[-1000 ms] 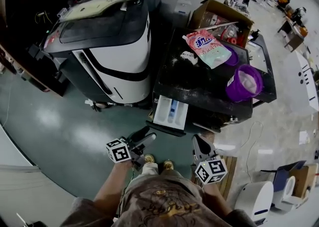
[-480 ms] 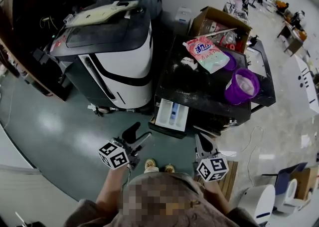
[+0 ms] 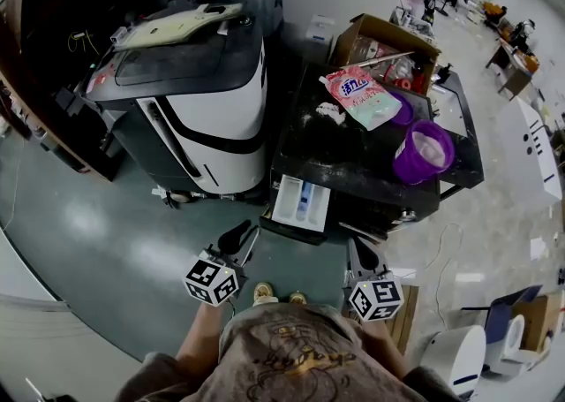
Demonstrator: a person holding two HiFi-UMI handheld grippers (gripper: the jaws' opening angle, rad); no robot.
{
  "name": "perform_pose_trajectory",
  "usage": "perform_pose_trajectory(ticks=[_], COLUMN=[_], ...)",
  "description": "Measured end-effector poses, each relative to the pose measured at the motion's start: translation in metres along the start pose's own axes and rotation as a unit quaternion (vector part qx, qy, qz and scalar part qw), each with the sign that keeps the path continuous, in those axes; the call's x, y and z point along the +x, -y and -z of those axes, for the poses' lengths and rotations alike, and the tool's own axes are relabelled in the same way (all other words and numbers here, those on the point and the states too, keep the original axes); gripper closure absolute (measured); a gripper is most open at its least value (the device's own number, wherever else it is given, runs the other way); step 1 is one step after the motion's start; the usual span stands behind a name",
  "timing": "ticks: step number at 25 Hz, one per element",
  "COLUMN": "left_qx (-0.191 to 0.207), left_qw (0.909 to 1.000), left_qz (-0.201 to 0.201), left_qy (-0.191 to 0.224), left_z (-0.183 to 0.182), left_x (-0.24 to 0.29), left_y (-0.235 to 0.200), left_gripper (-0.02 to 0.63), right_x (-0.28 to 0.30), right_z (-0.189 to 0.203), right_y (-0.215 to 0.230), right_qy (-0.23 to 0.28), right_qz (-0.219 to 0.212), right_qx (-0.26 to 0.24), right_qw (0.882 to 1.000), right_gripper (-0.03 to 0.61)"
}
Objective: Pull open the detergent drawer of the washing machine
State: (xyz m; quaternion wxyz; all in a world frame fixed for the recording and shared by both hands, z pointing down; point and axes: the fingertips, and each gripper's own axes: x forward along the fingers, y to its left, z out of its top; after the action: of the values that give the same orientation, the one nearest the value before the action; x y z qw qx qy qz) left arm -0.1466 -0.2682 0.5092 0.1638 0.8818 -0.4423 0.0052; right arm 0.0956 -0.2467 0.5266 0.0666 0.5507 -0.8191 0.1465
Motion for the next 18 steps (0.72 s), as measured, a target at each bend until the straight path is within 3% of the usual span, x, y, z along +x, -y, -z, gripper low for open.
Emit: perform_pose_trajectory(ticks=[5,18], left_qx=[0.006,0.043], left_qw=[0.9996,0.998], left_qz=[-0.022,-0.038], left_qy=[-0.018,-0.025], left_z=[0.015,0.018], left_x=[0.003,0.008], left_y=[-0.003,0.004], left_gripper=[0.578,0.592], right_x=[-0.002,-0.003], right_z=[0.009,0.019], right_y=[0.004,0.003], right_qy=[-0.005,-0.014], right_qz=[0.009,0.005], right_qx=[-0.002,-0.005], right_qw=[1.0,1.0], right_gripper=[0.575,0.575])
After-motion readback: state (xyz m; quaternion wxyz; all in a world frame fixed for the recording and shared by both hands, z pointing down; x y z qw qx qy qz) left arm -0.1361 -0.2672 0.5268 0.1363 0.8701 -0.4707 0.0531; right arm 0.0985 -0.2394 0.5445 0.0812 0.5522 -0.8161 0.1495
